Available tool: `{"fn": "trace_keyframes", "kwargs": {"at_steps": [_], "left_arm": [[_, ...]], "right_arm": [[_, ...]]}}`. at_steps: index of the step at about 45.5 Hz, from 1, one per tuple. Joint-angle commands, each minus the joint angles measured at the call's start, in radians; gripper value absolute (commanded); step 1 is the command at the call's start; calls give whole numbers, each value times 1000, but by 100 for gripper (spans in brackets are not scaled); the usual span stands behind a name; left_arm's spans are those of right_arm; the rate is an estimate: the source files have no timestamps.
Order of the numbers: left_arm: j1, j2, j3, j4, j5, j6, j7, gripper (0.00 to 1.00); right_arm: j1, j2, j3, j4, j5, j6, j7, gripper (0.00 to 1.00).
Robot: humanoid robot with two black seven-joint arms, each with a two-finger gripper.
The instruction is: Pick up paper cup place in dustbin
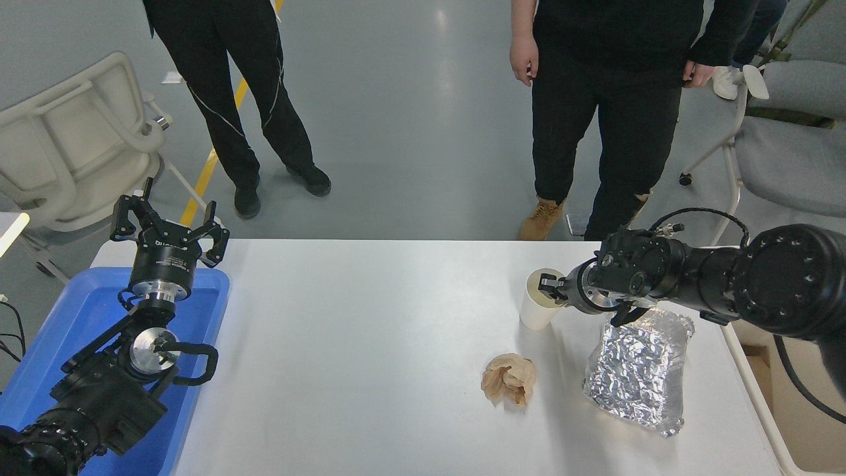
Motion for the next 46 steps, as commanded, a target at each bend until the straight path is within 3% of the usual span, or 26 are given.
{"fn": "trace_keyframes", "kwargs": {"at_steps": [1, 29, 46], "left_arm": [[0, 1, 1, 1, 0, 0, 0, 99], [0, 1, 0, 1, 0, 0, 0, 99], [0, 1, 0, -1, 0, 0, 0, 99]], "right_arm": [[28, -10, 5, 7, -2, 0, 3, 0], [170, -303, -9, -25, -2, -2, 1, 0], [-82, -467, 36, -346, 10, -49, -2, 0]]}}
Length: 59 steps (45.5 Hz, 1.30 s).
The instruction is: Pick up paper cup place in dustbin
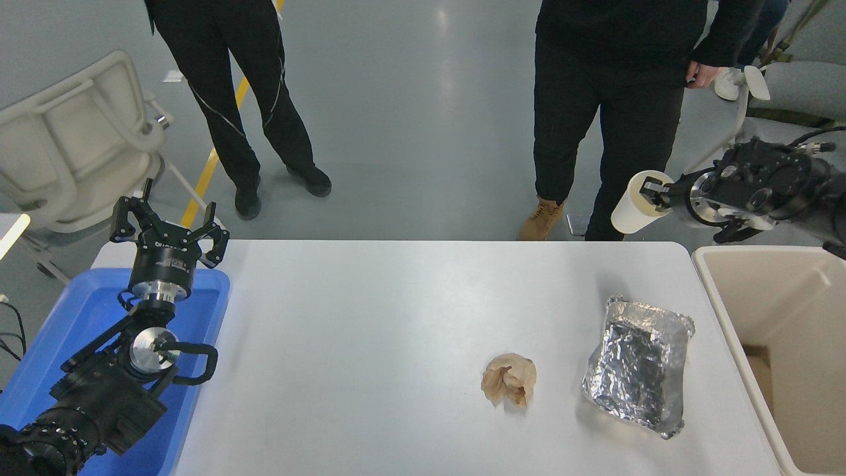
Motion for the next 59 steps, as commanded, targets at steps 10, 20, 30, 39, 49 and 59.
{"fn": "trace_keyframes", "kwargs": {"at_steps": [10, 20, 30, 39, 49, 59], "left_arm": [[0, 0, 0, -1, 0, 0, 0, 99], [0, 0, 0, -1, 0, 0, 0, 99], [0, 0, 0, 1, 0, 0, 0, 99], [0, 0, 0, 1, 0, 0, 0, 99], [0, 0, 0, 1, 0, 0, 0, 99], [0, 0, 0, -1, 0, 0, 0, 99]], "right_arm": [[-386, -115, 182, -373, 5, -32, -2, 0], [-561, -113, 279, -442, 6, -95, -2, 0], [-687, -98, 389, -446, 6, -164, -2, 0], [-776, -64, 483, -448, 8, -201, 0, 0], [-833, -35, 511, -449, 17, -236, 0, 0], [-837, -23, 511, -448, 23, -240, 0, 0]]}}
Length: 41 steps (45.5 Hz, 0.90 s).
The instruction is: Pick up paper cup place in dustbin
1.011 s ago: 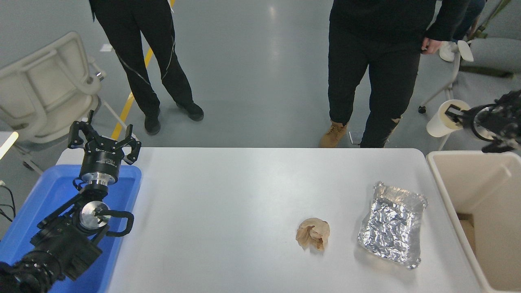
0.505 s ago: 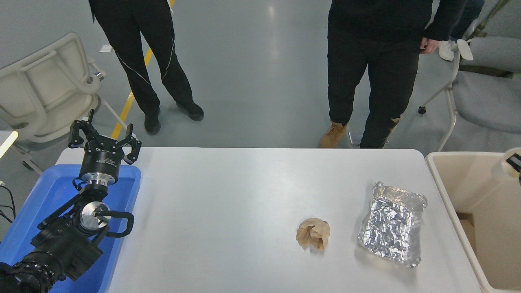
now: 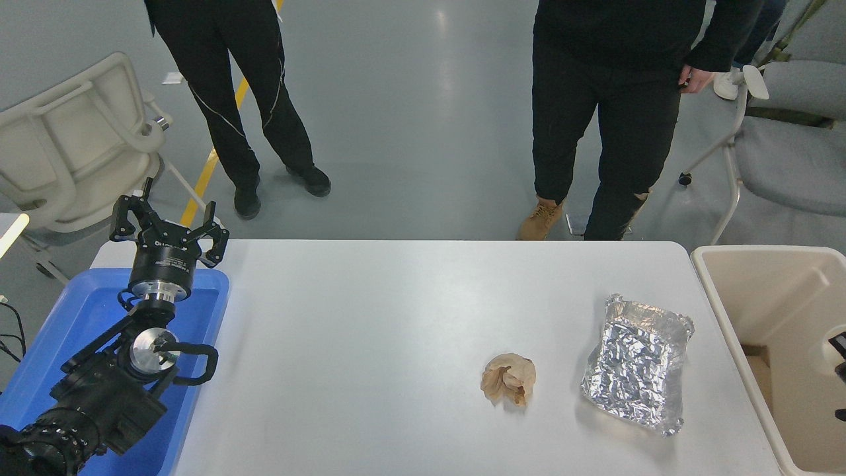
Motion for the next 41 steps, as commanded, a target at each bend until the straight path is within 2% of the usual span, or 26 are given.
{"fn": "trace_keyframes", "kwargs": {"at_steps": [1, 28, 29, 31, 34, 35, 41], "left_arm": [[0, 0, 0, 1, 0, 0, 0, 99], [0, 0, 0, 1, 0, 0, 0, 99], [0, 0, 0, -1, 0, 0, 0, 99], [0, 0, 0, 1, 0, 0, 0, 99], [0, 0, 0, -1, 0, 0, 0, 99], [0, 0, 0, -1, 0, 0, 0, 99], [0, 0, 0, -1, 0, 0, 0, 99]], "right_arm": [[-31, 17, 19, -2, 6, -18, 0, 0], [-32, 17, 10, -2, 6, -18, 2, 0], [-31, 17, 10, -2, 6, -19, 0, 12], [-26, 16, 10, -1, 6, -19, 0, 46], [-21, 17, 8, 1, 6, -19, 0, 82], [-15, 14, 7, 9, 6, -18, 0, 100], [9, 6, 4, 21, 6, -5, 0, 100]]}}
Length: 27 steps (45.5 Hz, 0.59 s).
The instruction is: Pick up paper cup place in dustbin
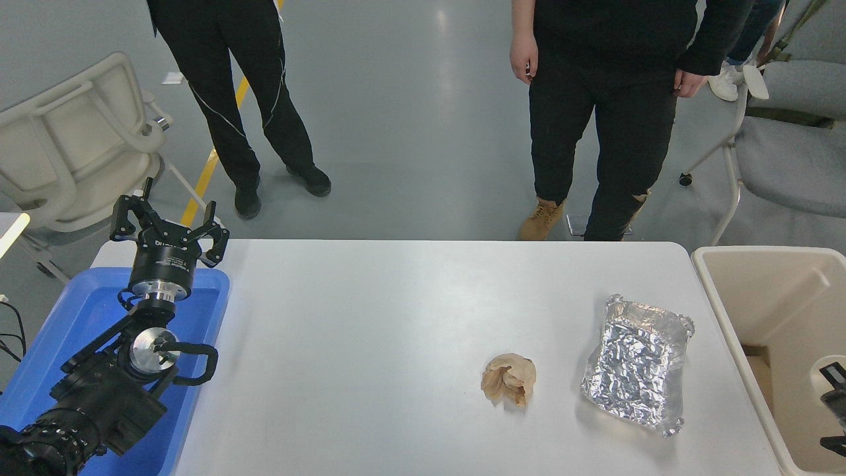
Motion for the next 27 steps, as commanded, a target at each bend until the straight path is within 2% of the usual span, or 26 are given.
{"fn": "trace_keyframes", "kwargs": {"at_steps": [1, 8, 20, 23, 27], "left_arm": [[0, 0, 0, 1, 0, 0, 0, 99], [0, 0, 0, -1, 0, 0, 0, 99], [0, 0, 0, -1, 0, 0, 0, 99], [0, 0, 0, 1, 0, 0, 0, 99], [0, 0, 0, 1, 0, 0, 0, 99]], "right_arm": [[38, -9, -10, 15, 0, 12, 0, 100], [145, -86, -99, 64, 0, 17, 0, 100], [644, -279, -464, 473, -11, 30, 0, 100], [783, -296, -537, 550, -15, 66, 0, 100], [989, -297, -637, 607, -17, 188, 0, 100]]}}
